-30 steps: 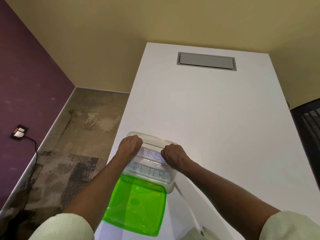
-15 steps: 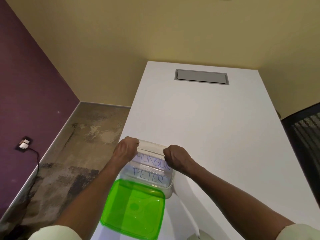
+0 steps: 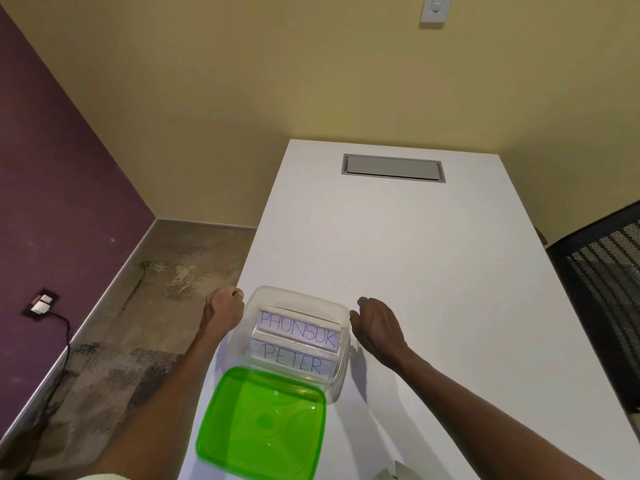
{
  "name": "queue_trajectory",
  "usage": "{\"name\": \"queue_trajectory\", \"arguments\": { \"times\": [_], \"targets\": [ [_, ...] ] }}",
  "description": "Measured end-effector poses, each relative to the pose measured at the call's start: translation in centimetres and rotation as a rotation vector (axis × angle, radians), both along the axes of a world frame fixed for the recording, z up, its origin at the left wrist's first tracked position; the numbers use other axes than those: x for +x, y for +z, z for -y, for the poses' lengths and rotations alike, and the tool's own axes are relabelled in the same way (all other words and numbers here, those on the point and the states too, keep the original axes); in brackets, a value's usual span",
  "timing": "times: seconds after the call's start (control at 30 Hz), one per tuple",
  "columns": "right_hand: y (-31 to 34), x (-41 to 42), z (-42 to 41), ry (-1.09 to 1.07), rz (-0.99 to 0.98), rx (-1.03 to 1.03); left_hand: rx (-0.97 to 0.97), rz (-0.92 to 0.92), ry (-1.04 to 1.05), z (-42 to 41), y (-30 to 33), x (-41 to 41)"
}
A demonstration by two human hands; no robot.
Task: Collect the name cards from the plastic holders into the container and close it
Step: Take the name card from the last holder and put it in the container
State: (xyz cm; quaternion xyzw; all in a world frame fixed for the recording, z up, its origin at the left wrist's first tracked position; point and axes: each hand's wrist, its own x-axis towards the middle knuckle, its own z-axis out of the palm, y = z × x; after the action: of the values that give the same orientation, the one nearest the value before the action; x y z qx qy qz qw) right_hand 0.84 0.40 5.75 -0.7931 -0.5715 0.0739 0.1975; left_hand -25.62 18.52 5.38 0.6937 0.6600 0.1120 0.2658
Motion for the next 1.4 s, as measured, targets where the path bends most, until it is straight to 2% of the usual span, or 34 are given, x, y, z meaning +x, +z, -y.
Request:
{"name": "queue_trajectory", "arguments": {
  "times": [0.3, 0.43, 0.63, 0.83, 1.1, 1.4],
  "targets": [
    [-1.3, -0.6, 0.6, -0.388, -0.539, -0.356, -0.067, 0.034, 0.023, 1.0, -1.2, -1.2],
    [-1.5, -1.6, 1.2, -0.455, -0.786, -0.360, -0.119, 0.074, 0.009, 1.5, -1.3, -1.4],
    [-1.9, -2.8, 1.6, -0.525, -1.021, -0.278, -0.157, 0.177, 0.058, 1.8, -1.6, -1.3],
    [-2.1, -3.3, 1.4, -0.535, -1.043, -0.220, -0.153, 0.259, 0.123, 2.0, -1.8, -1.3],
    [-1.8, -3.0, 1.2, -0.484, -0.949, -0.192, -0.084, 0.293, 0.199, 2.4, -1.5, -0.3],
    [0.8, 0.9, 2.5, -0.460, -0.930, -0.111, -0.110, 0.397, 0.234, 3.2, 0.8, 2.8]
  ]
}}
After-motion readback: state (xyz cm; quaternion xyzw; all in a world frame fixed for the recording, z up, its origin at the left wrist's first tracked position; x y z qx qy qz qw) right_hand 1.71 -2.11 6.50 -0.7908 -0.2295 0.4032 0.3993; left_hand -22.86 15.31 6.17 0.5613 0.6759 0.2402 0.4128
